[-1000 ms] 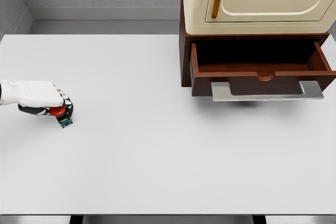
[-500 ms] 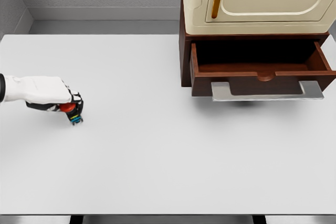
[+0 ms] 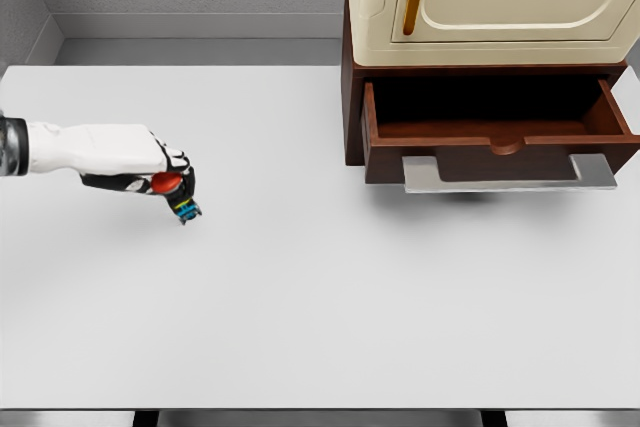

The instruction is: Put the switch into the drawer with left arm, and close the drawer with right arm

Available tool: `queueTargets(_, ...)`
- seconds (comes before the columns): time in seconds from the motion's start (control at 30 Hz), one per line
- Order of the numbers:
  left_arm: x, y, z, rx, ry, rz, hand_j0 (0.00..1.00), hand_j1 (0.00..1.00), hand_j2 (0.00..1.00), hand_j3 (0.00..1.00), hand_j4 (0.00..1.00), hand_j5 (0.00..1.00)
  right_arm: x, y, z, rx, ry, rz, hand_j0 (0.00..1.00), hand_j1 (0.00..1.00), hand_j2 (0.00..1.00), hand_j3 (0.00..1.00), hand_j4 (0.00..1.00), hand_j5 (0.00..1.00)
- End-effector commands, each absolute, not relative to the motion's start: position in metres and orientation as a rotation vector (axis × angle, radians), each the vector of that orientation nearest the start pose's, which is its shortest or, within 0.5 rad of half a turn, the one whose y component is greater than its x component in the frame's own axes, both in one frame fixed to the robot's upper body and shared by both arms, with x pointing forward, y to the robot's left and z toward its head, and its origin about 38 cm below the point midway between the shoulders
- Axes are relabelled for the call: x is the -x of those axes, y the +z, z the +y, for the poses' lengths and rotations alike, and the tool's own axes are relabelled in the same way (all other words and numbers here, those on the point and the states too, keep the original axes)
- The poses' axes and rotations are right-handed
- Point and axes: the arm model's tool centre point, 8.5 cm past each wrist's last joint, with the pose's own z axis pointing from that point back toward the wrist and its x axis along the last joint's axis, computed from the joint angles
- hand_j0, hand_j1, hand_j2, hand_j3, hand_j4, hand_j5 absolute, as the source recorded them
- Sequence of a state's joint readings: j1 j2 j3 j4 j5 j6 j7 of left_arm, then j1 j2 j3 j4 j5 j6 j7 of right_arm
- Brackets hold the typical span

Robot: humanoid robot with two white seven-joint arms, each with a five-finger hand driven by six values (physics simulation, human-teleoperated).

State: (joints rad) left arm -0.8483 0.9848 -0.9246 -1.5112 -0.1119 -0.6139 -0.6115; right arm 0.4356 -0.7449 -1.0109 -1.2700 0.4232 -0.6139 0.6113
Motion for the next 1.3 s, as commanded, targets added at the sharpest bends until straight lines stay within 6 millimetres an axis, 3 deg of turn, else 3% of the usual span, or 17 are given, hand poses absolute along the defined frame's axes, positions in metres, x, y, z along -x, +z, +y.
queueTargets(0.0, -0.419, 0.24, 0.301, -0.134, -2.166, -1.355, 0.39, 0.39, 0.39, 0.39, 0.39, 0.39, -0.155, 0.212, -0.648, 0.971, 1.014, -1.012, 1.0, 1.0, 1.0, 1.0, 1.0, 1.0)
queueTargets(0.07, -0.426, 0.234, 0.297, -0.113, -2.131, -1.373, 0.39, 0.39, 0.39, 0.39, 0.39, 0.39, -0.143, 0.206, -0.659, 0.968, 0.955, -1.001, 1.0, 1.0, 1.0, 1.0, 1.0, 1.0)
queueTargets(0.2, -0.431, 0.239, 0.285, -0.088, -2.116, -1.419, 0.38, 0.38, 0.38, 0.38, 0.38, 0.38, -0.11, 0.158, -0.682, 0.871, 0.784, -0.941, 1.0, 1.0, 1.0, 1.0, 1.0, 1.0)
queueTargets(0.23, -0.431, 0.241, 0.284, -0.085, -2.111, -1.429, 0.38, 0.38, 0.38, 0.38, 0.38, 0.38, -0.107, 0.158, -0.684, 0.852, 0.676, -1.052, 1.0, 1.0, 1.0, 1.0, 1.0, 1.0)
queueTargets(0.27, -0.432, 0.244, 0.282, -0.076, -2.101, -1.447, 0.38, 0.38, 0.38, 0.38, 0.38, 0.38, -0.088, 0.143, -0.695, 0.815, 0.511, -1.115, 1.0, 1.0, 1.0, 1.0, 1.0, 1.0)
queueTargets(0.33, -0.432, 0.245, 0.28, -0.061, -2.088, -1.462, 0.38, 0.38, 0.38, 0.38, 0.38, 0.38, -0.029, 0.07, -0.703, 0.69, 0.275, -0.968, 1.0, 1.0, 1.0, 1.0, 1.0, 1.0)
queueTargets(0.4, -0.432, 0.247, 0.28, -0.042, -2.065, -1.481, 0.38, 0.38, 0.38, 0.38, 0.38, 0.38, -0.043, 0.069, -0.696, 0.664, 0.351, -0.959, 1.0, 1.0, 1.0, 1.0, 1.0, 1.0)
queueTargets(0.5, -0.434, 0.251, 0.272, -0.02, -2.054, -1.515, 0.38, 0.38, 0.38, 0.38, 0.38, 0.38, -0.046, 0.075, -0.702, 0.671, 0.358, -0.955, 1.0, 1.0, 1.0, 1.0, 1.0, 1.0)
queueTargets(0.57, -0.436, 0.252, 0.272, -0.011, -2.038, -1.525, 0.38, 0.38, 0.38, 0.38, 0.38, 0.38, -0.075, 0.096, -0.7, 0.701, 0.423, -1.023, 0.99, 0.99, 0.99, 0.99, 0.99, 0.99)
queueTargets(0.7, -0.441, 0.252, 0.243, 0.036, -2.046, -1.583, 0.35, 0.35, 0.35, 0.35, 0.35, 0.35, -0.066, 0.099, -0.711, 0.7, 0.382, -1.009, 0.99, 0.99, 0.99, 0.99, 0.99, 0.99)
queueTargets(0.73, -0.442, 0.254, 0.236, 0.041, -2.052, -1.599, 0.35, 0.35, 0.35, 0.35, 0.35, 0.35, -0.072, 0.106, -0.712, 0.711, 0.397, -1.022, 0.8, 0.8, 0.8, 0.8, 0.8, 0.8)
queueTargets(0.8, -0.443, 0.254, 0.228, 0.055, -2.054, -1.616, 0.35, 0.35, 0.35, 0.35, 0.35, 0.35, -0.077, 0.127, -0.725, 0.741, 0.415, -1.017, 1.0, 1.0, 1.0, 1.0, 1.0, 1.0)
queueTargets(0.83, -0.443, 0.255, 0.225, 0.062, -2.054, -1.624, 0.35, 0.35, 0.35, 0.35, 0.35, 0.35, -0.074, 0.131, -0.731, 0.742, 0.422, -0.991, 1.0, 1.0, 1.0, 1.0, 1.0, 1.0)
queueTargets(0.97, -0.445, 0.271, 0.215, 0.053, -2.073, -1.667, 0.35, 0.35, 0.35, 0.35, 0.35, 0.35, -0.147, 0.189, -0.677, 0.739, 0.85, -1.088, 0.87, 0.87, 0.87, 0.87, 0.87, 0.87)
queueTargets(1.03, -0.447, 0.287, 0.213, 0.031, -2.084, -1.694, 0.35, 0.35, 0.35, 0.35, 0.35, 0.35, -0.154, 0.198, -0.659, 0.725, 0.935, -1.101, 0.95, 0.95, 0.95, 0.95, 0.95, 0.95)
queueTargets(1.13, -0.447, 0.305, 0.208, 0.02, -2.096, -1.734, 0.35, 0.35, 0.35, 0.35, 0.35, 0.35, -0.135, 0.189, -0.679, 0.733, 0.838, -1.071, 1.0, 1.0, 1.0, 1.0, 1.0, 1.0)
queueTargets(1.27, -0.447, 0.323, 0.196, 0.019, -2.109, -1.786, 0.35, 0.35, 0.35, 0.35, 0.35, 0.35, -0.163, 0.213, -0.639, 0.743, 1.017, -1.141, 0.91, 0.91, 0.91, 0.91, 0.91, 0.91)
